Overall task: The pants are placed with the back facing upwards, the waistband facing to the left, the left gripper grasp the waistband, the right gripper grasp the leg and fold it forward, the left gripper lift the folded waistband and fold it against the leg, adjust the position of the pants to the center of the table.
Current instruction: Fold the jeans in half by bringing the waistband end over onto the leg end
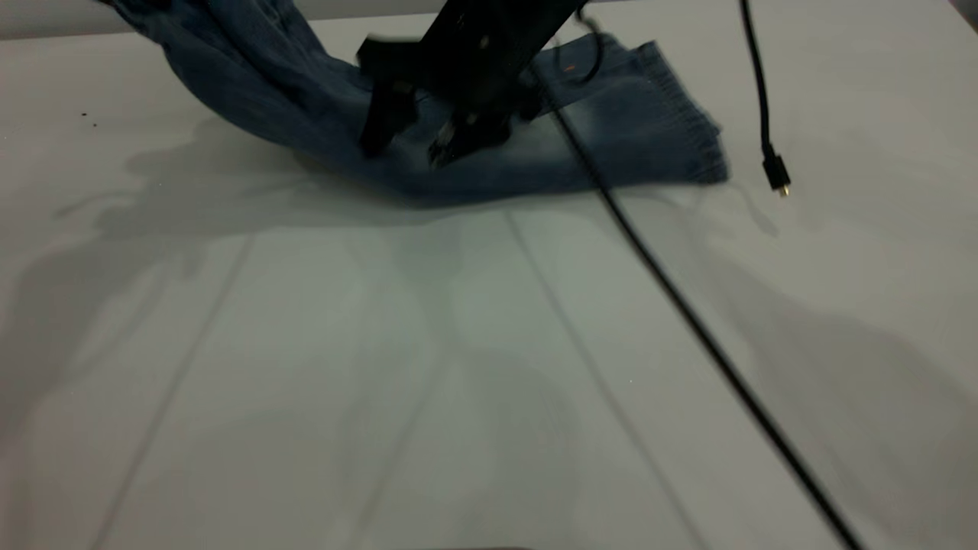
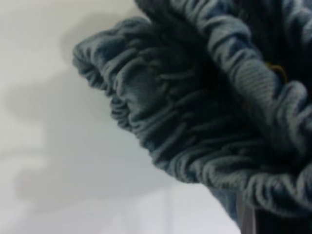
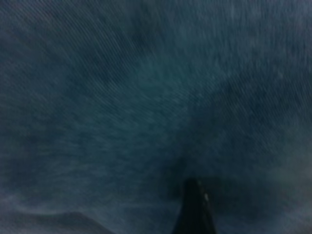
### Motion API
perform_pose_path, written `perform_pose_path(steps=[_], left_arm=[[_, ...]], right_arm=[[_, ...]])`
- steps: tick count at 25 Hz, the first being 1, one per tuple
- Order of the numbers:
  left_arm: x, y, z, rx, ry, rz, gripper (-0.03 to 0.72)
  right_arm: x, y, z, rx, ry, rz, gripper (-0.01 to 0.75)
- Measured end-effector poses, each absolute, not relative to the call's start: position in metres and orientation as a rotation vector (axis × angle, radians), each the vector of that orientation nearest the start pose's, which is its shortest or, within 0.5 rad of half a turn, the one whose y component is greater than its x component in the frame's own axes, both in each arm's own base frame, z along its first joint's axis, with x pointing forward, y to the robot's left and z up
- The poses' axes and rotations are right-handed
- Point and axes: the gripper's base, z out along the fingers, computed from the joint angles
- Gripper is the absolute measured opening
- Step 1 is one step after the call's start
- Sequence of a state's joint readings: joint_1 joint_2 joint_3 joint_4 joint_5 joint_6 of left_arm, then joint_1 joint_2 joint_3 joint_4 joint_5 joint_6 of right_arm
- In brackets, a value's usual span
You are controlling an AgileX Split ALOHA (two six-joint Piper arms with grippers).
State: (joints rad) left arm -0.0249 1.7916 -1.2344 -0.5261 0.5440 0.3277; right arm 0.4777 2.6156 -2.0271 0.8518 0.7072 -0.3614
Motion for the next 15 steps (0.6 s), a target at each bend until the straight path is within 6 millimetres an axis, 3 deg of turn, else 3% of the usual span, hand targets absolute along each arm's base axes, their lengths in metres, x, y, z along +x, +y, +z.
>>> perform_pose_path(steps=[3, 7, 12, 15], left_arm=[[0.376, -0.034, 0.240, 0.001, 2.494, -0.384, 0.095], [0.367, -0.033, 0.260, 0.030, 2.449, -0.374, 0.094], [0.365, -0.035, 0.265, 0.048, 2.436, -0.371, 0.093], [0.365, -0.048, 0.265, 0.105, 2.427, -0.376, 0.093]], right_arm=[[0.447, 0.303, 0.063, -0.462, 2.673, 0.968, 0.467], [0.454, 0.304, 0.089, -0.587, 2.643, 0.974, 0.467], [0.484, 0.263, 0.150, -0.634, 2.556, 0.901, 0.467], [0.498, 0.231, 0.199, -0.595, 2.486, 0.872, 0.467]])
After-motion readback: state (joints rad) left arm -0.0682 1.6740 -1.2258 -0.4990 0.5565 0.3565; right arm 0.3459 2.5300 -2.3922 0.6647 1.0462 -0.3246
